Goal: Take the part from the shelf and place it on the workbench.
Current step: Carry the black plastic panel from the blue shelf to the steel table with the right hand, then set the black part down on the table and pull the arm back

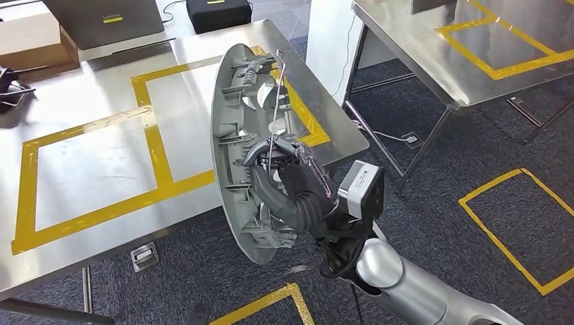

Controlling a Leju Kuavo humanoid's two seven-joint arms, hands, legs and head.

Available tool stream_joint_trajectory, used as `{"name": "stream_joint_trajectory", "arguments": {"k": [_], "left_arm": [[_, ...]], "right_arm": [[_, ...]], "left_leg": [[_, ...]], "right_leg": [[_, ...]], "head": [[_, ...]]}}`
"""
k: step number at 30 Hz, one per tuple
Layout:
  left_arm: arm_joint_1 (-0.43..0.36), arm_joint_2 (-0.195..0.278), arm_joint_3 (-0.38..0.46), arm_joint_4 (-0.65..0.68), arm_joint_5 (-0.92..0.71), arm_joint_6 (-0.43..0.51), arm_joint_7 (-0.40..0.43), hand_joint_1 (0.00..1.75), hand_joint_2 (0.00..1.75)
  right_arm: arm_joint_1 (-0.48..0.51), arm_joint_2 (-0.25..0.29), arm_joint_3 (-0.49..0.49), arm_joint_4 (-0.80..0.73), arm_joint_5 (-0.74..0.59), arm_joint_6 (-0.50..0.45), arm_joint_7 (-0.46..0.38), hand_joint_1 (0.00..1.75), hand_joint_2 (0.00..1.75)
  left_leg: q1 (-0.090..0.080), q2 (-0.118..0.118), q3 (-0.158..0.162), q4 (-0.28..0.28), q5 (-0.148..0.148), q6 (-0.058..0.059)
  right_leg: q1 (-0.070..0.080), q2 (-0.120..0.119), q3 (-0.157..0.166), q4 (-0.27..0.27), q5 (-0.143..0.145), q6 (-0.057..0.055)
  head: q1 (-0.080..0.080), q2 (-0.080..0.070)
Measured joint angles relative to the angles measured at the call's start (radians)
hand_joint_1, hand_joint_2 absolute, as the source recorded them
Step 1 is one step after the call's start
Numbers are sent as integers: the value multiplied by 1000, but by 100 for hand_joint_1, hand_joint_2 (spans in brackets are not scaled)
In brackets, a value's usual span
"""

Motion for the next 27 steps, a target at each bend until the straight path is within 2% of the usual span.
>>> {"name": "stream_joint_trajectory", "arguments": {"k": [2,3,4,6,7,8,9,11,12,13,16,18,19,21,22,23,24,26,27], "left_arm": [[-2,-1,0,0,-1,0,2,0,175],[-3,-1,0,0,-2,1,2,0,175],[-4,-1,0,0,-2,1,2,0,175],[-2,1,0,0,-2,1,2,0,175],[0,1,0,0,-2,1,2,0,175],[1,2,-1,0,-2,1,2,0,175],[1,2,-1,0,-2,1,2,0,175],[1,3,-1,0,-2,1,2,0,175],[1,3,-1,0,-1,1,2,0,175],[0,3,-1,0,-1,1,3,0,175],[-1,4,-1,1,0,2,3,0,175],[-1,4,-1,1,-1,2,2,0,175],[-1,3,-1,1,-1,2,2,0,175],[-2,4,-1,1,-1,1,2,0,175],[-1,4,-1,1,-1,1,2,0,175],[0,4,-1,1,-1,1,2,0,175],[0,4,-1,1,-1,1,2,0,175],[0,4,-1,1,-1,1,2,0,175],[-1,3,-1,1,-1,1,2,0,175]], "right_arm": [[1,0,1,1,0,1,0,175,175],[1,1,2,3,0,2,0,175,175],[1,1,3,5,0,2,0,175,175],[1,2,5,10,0,3,0,175,175],[2,2,6,12,0,3,0,175,175],[3,2,6,13,0,3,0,175,175],[4,3,7,13,0,3,0,175,175],[5,4,9,13,0,3,0,175,175],[4,5,10,14,0,4,0,175,175],[3,6,11,14,0,5,-1,175,175],[1,8,12,15,0,6,0,175,175],[0,8,12,16,0,6,0,175,175],[0,8,13,16,0,6,0,175,175],[1,8,13,17,0,6,0,175,175],[1,8,14,19,0,6,0,175,175],[1,8,14,20,0,6,0,175,175],[2,8,14,22,0,7,0,175,175],[1,9,16,24,0,8,0,175,175],[0,9,18,25,0,8,0,175,175]], "left_leg": [[-1,2,-1,9,-14,-8],[-2,3,-14,38,-30,-11],[-2,3,-40,89,-51,-12],[-2,3,-117,217,-86,-16],[-1,4,-148,258,-86,-19],[-1,4,-164,264,-64,-22],[0,4,-161,231,-23,-25],[0,4,-125,115,67,-25],[-1,4,-104,68,90,-21],[-4,4,-90,38,91,-15],[-4,3,-74,11,66,8],[1,3,-67,5,62,20],[2,3,-63,4,60,25],[1,4,-57,4,53,31],[1,4,-52,4,48,33],[0,3,-45,4,43,33],[-1,2,-37,5,37,32],[-1,0,-16,5,21,28],[-2,-1,-10,5,15,24]], "right_leg": [[-5,0,13,-17,-6,-7],[-8,-1,23,-26,-7,-11],[-10,-2,31,-32,-9,-14],[-11,-3,41,-34,-17,-18],[-11,-2,46,-33,-22,-19],[-11,-1,53,-32,-28,-18],[-12,0,62,-31,-35,-16],[-13,2,82,-27,-52,-8],[-12,3,88,-25,-59,-3],[-11,4,89,-24,-63,2],[-11,2,85,-24,-69,18],[-11,0,70,10,-87,28],[-12,0,45,58,-107,31],[-14,-1,-34,191,-148,36],[-15,-1,-70,243,-155,36],[-15,-1,-90,261,-142,36],[-15,-1,-91,240,-109,33],[-12,0,-52,123,-19,25],[-9,-1,-30,70,9,21]], "head": [[-1,0],[-3,0],[-4,0],[-6,0],[-6,0],[-6,0],[-6,0],[-6,0],[-7,0],[-8,0],[-8,0],[-6,0],[-3,0],[1,0],[2,0],[2,0],[2,0],[3,0],[2,0]]}}
